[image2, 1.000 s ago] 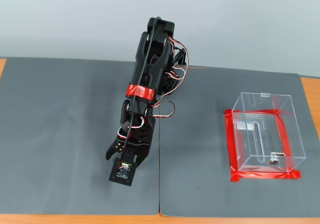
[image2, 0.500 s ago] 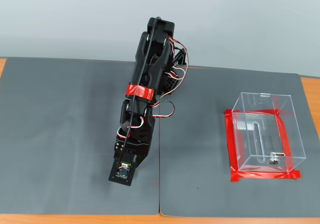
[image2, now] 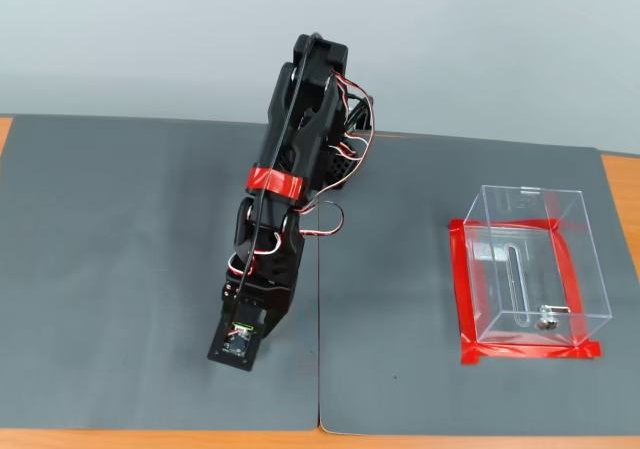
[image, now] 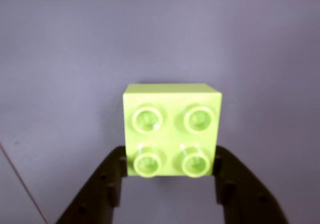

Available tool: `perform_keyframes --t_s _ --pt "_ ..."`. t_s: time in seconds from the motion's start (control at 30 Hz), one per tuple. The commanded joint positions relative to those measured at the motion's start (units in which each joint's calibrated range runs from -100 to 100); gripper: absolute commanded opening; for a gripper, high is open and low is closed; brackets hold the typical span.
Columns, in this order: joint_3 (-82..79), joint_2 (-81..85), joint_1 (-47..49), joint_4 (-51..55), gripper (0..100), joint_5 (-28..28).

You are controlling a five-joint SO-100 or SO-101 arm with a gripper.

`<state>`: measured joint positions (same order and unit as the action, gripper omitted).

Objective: Pick the green lego block and place it into the transparent box

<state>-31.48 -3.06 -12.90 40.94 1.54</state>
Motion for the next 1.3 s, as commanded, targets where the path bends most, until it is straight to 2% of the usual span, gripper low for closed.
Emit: perform_keyframes --t_s 0.0,0.47,0.87,1.0,1.2,1.27 --pt "-1.95 8.53 -0.35 0.21 6 0.15" --pt "-3.76 32.18 0.85 10.71 6 0.15" --pt "3.93 38.2 10.77 16.53 6 0.15" --pt "11.62 37.27 18.98 20.26 6 0.15" --pt "13.61 37.18 29.2 20.43 6 0.15" --pt "13.61 37.18 40.54 20.43 6 0.15"
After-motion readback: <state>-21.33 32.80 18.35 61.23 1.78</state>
